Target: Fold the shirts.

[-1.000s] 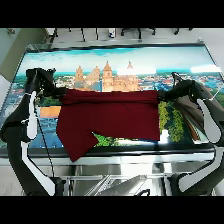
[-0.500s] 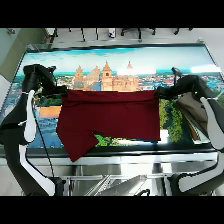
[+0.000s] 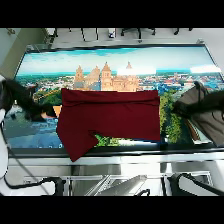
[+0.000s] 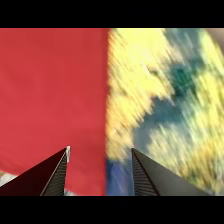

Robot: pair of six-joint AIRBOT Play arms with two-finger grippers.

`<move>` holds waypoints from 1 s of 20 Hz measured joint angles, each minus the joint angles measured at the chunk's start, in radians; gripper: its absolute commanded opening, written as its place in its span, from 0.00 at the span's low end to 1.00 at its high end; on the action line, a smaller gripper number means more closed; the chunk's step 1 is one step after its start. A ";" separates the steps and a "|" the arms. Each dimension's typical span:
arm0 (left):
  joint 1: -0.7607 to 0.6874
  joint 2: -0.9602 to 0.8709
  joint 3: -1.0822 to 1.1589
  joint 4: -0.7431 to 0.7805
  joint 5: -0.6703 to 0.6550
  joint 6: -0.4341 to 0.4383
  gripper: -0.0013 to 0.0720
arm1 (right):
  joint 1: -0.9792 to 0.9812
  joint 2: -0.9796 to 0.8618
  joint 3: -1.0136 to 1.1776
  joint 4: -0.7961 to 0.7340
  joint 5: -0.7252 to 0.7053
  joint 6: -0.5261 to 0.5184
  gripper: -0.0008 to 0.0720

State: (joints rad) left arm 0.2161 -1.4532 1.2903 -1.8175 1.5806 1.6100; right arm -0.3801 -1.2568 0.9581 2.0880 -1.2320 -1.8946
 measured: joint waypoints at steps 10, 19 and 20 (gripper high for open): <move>0.039 0.229 -0.677 -0.159 -0.292 0.068 0.85 | -0.074 -0.003 -0.263 0.140 0.042 -0.114 0.61; -0.005 0.233 -0.648 -0.190 -0.443 0.074 0.03 | 0.022 -0.027 -0.324 0.157 0.097 -0.126 0.61; -0.015 0.225 -0.646 -0.191 -0.453 0.074 0.03 | 0.030 -0.027 -0.327 0.157 0.101 -0.126 0.61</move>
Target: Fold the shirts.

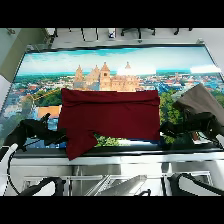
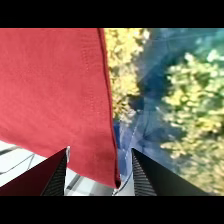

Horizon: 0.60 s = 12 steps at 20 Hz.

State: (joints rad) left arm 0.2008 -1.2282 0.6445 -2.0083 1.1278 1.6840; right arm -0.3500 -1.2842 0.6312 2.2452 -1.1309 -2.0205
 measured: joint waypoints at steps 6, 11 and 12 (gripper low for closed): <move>-0.032 -0.052 0.007 -0.018 0.002 0.000 0.03 | 0.017 -0.006 -0.011 0.008 0.012 0.000 0.61; -0.005 0.004 0.006 0.005 -0.010 0.002 0.03 | 0.024 -0.055 -0.033 0.041 0.002 -0.005 0.33; 0.001 0.024 0.006 -0.001 -0.005 0.003 0.03 | 0.029 -0.066 -0.037 0.050 0.006 -0.019 0.13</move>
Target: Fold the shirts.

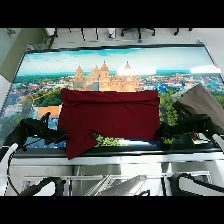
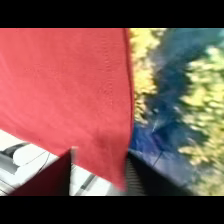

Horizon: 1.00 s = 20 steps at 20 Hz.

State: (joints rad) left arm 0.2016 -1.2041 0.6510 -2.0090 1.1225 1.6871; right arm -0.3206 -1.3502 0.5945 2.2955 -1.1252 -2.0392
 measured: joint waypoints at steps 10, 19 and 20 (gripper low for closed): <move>0.005 0.277 0.075 0.092 0.146 -0.032 0.03 | -0.031 0.137 0.038 0.034 -0.026 0.005 0.04; -0.024 0.449 0.088 0.162 0.214 -0.072 0.03 | -0.127 0.330 0.048 -0.125 -0.048 0.127 0.04; -0.030 0.427 0.114 0.158 0.200 -0.073 0.03 | -0.127 0.329 0.057 -0.095 -0.028 0.109 0.04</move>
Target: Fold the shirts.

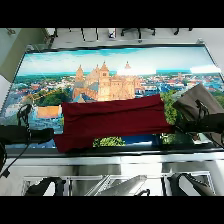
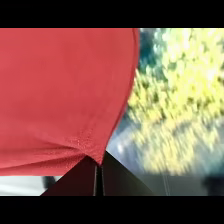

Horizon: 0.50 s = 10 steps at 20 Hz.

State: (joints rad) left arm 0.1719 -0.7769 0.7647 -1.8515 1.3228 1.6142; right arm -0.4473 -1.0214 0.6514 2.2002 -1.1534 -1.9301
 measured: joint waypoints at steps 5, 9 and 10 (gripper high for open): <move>-0.078 -0.238 0.256 -0.023 -0.102 -0.007 0.03 | 0.070 -0.103 0.129 0.111 0.111 -0.046 0.04; -0.138 -0.492 0.462 -0.023 -0.152 -0.019 0.03 | 0.147 -0.280 0.274 0.136 0.200 -0.056 0.04; -0.148 -0.554 0.506 -0.024 -0.164 -0.022 0.03 | 0.159 -0.329 0.311 0.140 0.217 -0.058 0.04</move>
State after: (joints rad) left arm 0.0238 -1.3312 1.2709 -1.8751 1.1584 1.5925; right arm -0.2882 -1.3502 0.9623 2.3398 -0.9367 -1.9881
